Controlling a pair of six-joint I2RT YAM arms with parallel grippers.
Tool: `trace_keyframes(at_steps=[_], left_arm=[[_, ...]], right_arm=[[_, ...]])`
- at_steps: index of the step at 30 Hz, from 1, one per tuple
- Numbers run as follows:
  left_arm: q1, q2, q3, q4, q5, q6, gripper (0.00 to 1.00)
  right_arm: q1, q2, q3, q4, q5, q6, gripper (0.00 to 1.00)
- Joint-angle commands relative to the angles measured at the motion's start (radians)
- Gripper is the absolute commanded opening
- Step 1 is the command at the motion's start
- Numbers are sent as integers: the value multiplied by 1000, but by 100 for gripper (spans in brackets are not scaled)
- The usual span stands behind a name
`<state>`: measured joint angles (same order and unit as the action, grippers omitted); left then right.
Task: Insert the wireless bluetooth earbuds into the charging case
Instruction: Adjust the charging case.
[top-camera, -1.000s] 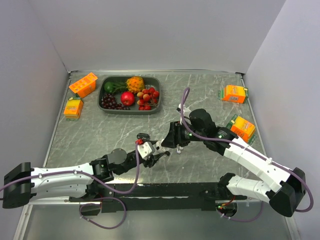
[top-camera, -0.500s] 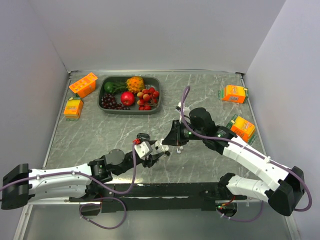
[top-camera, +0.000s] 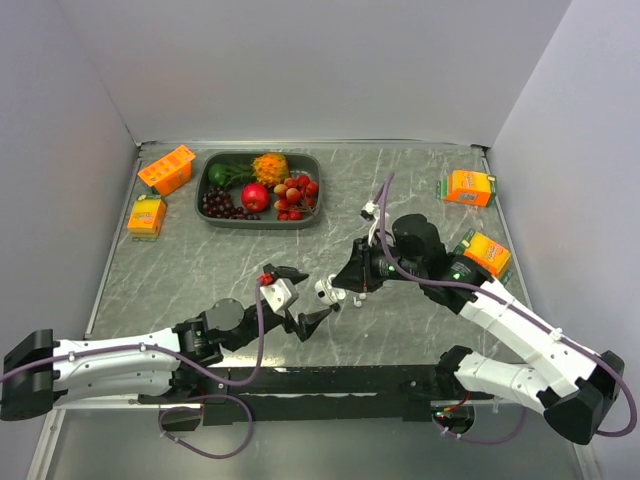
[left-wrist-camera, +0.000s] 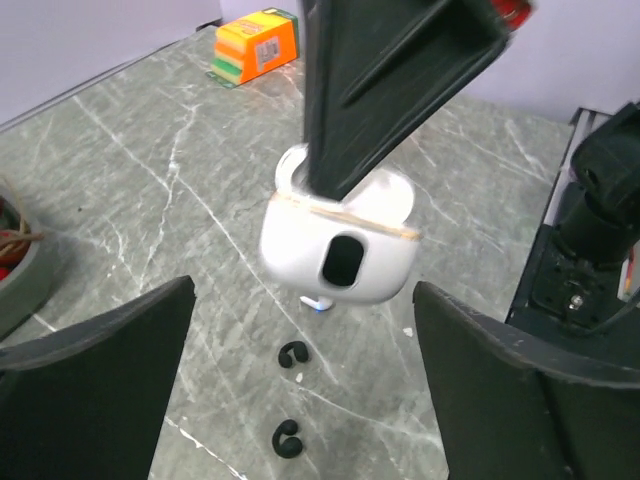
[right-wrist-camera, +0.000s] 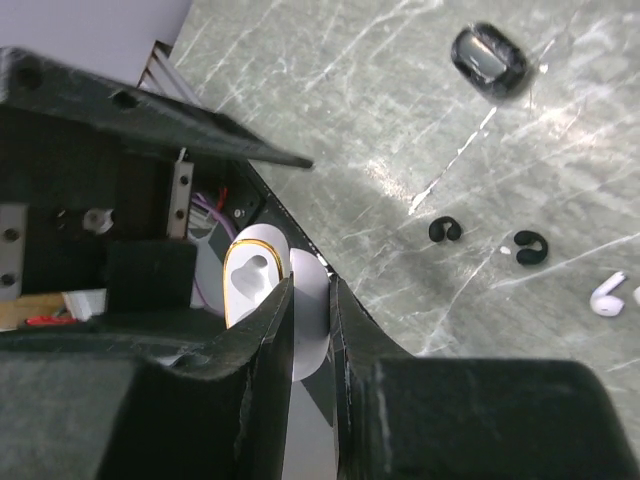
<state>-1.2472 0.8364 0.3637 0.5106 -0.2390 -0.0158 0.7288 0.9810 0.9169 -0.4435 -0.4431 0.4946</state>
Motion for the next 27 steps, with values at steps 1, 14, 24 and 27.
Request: trace_keyframes(at_steps=[1,14,24,27], left_arm=[[2,-25,6,20,-39,-16,96],[2,-85,153,-230,117,-147,96],[40,-70,161,-239,453,-135,98],[229,-43,172,-235,679,-151,93]], right_arm=[[-2,-31,97,-44,-6,-70,0],[1,-174,67,-32,170,-430,10],[12,-163,132,-132,-6,-663,0],[29,-157,155,-171,-40,-691,0]])
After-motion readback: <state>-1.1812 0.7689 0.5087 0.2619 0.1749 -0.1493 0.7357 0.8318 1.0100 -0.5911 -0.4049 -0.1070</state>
